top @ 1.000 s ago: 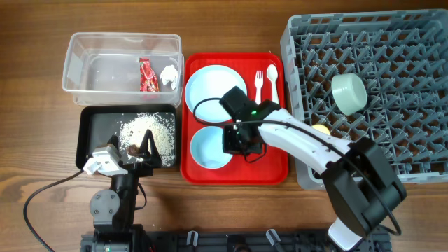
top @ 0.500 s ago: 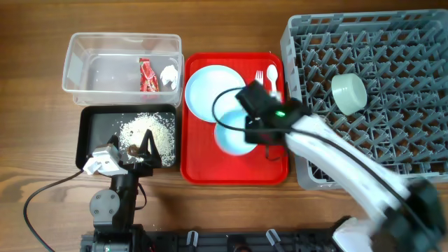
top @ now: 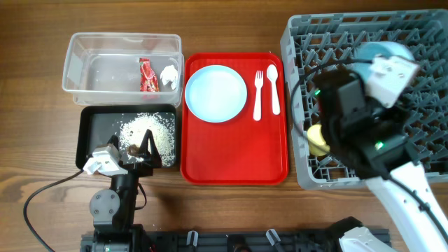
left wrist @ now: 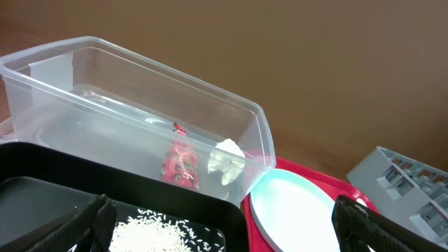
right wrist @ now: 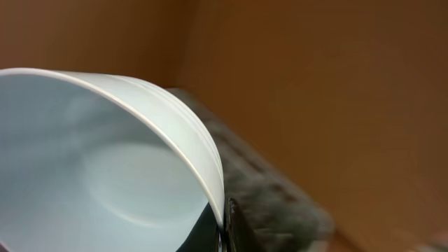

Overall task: Sort waste into correct bins and load items into the dishwasher rack
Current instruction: 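Place the blue bowl into the dishwasher rack with the right gripper, then move the right gripper from the rack back to the light-blue plate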

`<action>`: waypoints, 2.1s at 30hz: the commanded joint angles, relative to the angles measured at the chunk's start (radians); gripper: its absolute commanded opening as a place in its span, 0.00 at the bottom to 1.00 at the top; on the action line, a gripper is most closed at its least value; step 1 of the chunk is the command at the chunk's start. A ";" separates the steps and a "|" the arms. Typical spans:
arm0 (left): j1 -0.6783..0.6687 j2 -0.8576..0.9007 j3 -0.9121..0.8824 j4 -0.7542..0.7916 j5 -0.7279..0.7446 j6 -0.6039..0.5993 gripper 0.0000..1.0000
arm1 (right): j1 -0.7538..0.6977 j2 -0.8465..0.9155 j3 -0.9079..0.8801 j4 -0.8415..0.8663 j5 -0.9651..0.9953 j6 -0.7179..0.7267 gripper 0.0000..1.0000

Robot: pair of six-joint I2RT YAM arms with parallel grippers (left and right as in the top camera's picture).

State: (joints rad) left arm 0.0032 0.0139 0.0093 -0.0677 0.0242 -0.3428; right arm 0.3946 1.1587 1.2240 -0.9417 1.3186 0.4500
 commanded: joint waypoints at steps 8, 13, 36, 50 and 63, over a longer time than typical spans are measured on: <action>0.010 -0.007 -0.004 -0.007 -0.007 -0.005 1.00 | -0.358 0.175 -0.002 0.114 0.062 -0.073 0.04; 0.010 -0.007 -0.004 -0.007 -0.007 -0.005 1.00 | -0.440 0.289 -0.002 0.145 0.041 -0.091 0.04; 0.010 -0.007 -0.004 -0.007 -0.007 -0.005 1.00 | -0.523 0.645 -0.004 0.624 0.004 -0.672 0.04; 0.010 -0.007 -0.004 -0.007 -0.007 -0.005 1.00 | -0.523 0.656 -0.050 0.681 0.035 -0.728 0.04; 0.010 -0.007 -0.004 -0.007 -0.007 -0.005 1.00 | -0.526 0.657 -0.055 0.706 -0.007 -0.763 0.04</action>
State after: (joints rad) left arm 0.0032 0.0139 0.0093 -0.0681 0.0242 -0.3428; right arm -0.1421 1.8046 1.1839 -0.2264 1.3247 -0.3031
